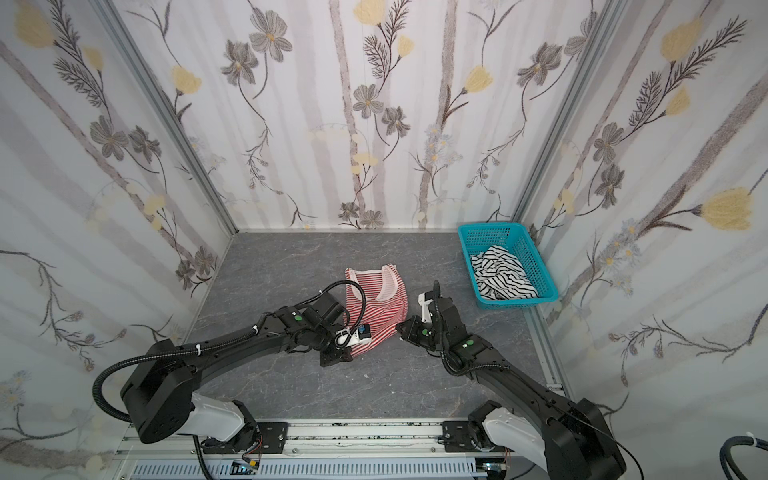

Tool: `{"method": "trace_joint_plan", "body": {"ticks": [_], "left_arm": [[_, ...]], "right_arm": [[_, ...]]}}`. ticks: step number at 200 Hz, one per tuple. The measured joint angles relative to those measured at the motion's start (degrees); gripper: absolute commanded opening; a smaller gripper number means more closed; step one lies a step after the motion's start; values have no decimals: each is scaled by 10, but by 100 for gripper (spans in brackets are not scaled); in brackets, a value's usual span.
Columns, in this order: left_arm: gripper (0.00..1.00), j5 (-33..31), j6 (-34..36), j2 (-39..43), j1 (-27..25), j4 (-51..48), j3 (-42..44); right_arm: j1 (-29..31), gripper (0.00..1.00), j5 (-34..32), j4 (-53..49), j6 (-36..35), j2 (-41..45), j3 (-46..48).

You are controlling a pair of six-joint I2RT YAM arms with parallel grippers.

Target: Fold and stack the tank tops

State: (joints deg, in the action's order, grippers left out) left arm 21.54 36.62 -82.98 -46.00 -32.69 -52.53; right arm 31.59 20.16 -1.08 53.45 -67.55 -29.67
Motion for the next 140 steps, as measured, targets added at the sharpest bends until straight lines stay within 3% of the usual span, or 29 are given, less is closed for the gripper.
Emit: {"method": "trace_joint_plan", "body": {"ticks": [53,140], "left_arm": [[51,-43,-43,-11,-37,43,24],[51,-173,-66,-23,-90,201,98]], "right_arm": [[-2,0,-6,-17,0,30,45],[-11,0,-10,-16,5,43,68]]}}
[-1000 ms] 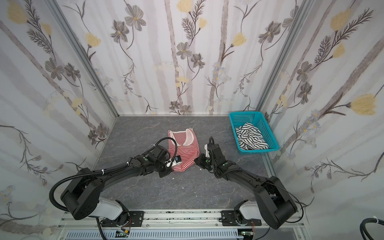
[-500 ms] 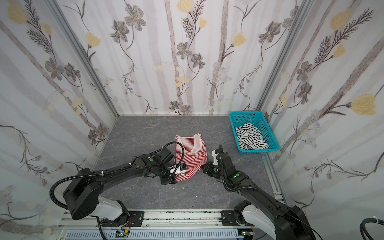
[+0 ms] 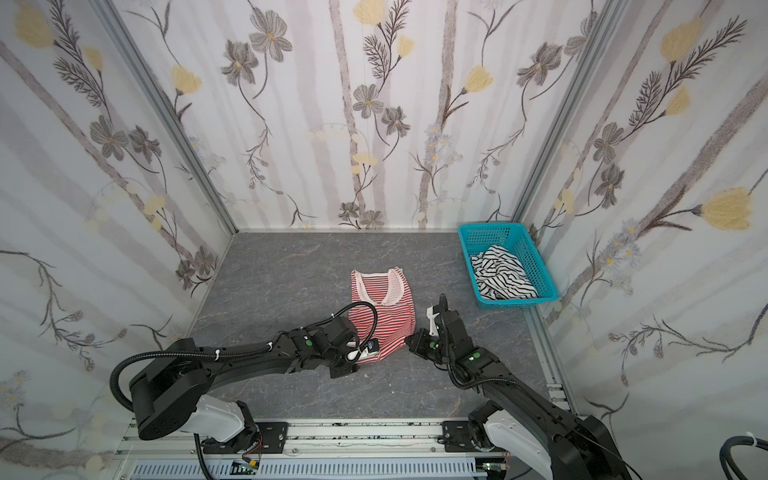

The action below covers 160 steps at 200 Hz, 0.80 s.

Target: Fold and stack the tank tops

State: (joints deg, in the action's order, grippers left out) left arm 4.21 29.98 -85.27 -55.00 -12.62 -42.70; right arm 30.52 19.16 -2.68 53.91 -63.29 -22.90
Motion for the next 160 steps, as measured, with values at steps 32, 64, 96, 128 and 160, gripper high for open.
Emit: {"method": "trace_joint_plan", "body": {"ticks": [32,64,96,128,160], "left_arm": [[51,-12,0,-31,-4,31,3],[51,-11,8,-42,-11,46,14],[37,-8,15,-47,-17,66,19],[0,-5,26,-73,-20,99,12],[0,-6,36,-74,-20,104,13]], "right_arm": [[-7,0,0,0,0,5,5],[-14,0,0,0,1,5,10],[-23,0,0,2,0,0,11],[-28,0,2,5,0,-10,11],[-36,0,5,6,0,-11,11]]}}
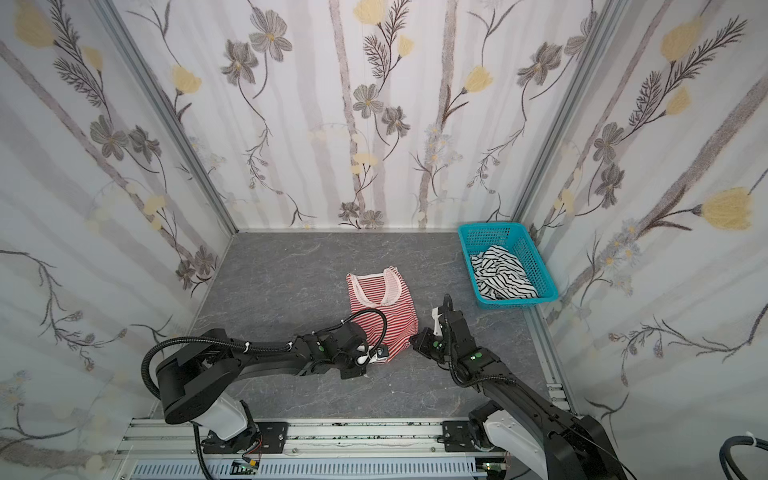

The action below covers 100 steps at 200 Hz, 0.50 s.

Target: Fold and stack the tank tops

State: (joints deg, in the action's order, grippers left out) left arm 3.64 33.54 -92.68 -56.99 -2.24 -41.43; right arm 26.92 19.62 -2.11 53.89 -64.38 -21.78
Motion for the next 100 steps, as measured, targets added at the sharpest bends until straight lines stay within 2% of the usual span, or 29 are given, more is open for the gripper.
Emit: {"method": "trace_joint_plan", "body": {"ticks": [44,100], "left_arm": [[0,14,9,16,0,-57,-14],[0,100,6,50,3,-200,-106]], "right_arm": [[-10,0,11,-2,-11,-6,-2],[-16,0,11,-15,-25,11,-43]]}}
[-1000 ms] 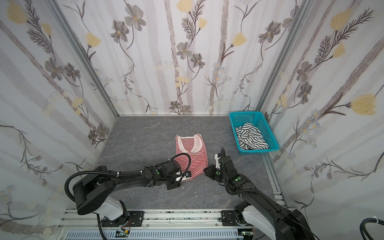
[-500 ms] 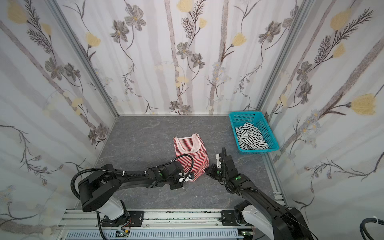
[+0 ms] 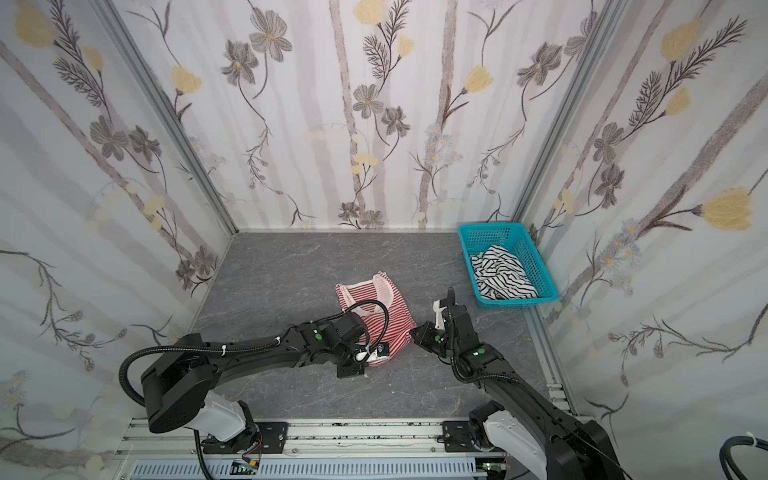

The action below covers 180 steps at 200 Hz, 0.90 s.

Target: Fold and stack the tank tops

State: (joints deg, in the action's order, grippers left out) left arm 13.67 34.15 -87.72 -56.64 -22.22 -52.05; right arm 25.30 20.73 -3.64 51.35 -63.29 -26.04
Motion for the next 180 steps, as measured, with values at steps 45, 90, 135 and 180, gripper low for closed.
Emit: {"method": "trace_joint_plan", "body": {"ticks": [45,90,135,180], "left_arm": [[0,40,-12,9,26,-67,-66],[0,104,-9,10,82,-119,-131],[0,174,20,-22,152,-162,-209],[0,216,61,-116,229,-192,-293]], "right_arm": [[-3,0,2,-39,-8,10,-62],[-13,0,15,-69,-26,-31,-145],[-23,0,28,-92,-53,-129,-264],[-48,0,52,-93,-82,-277,-383]]}}
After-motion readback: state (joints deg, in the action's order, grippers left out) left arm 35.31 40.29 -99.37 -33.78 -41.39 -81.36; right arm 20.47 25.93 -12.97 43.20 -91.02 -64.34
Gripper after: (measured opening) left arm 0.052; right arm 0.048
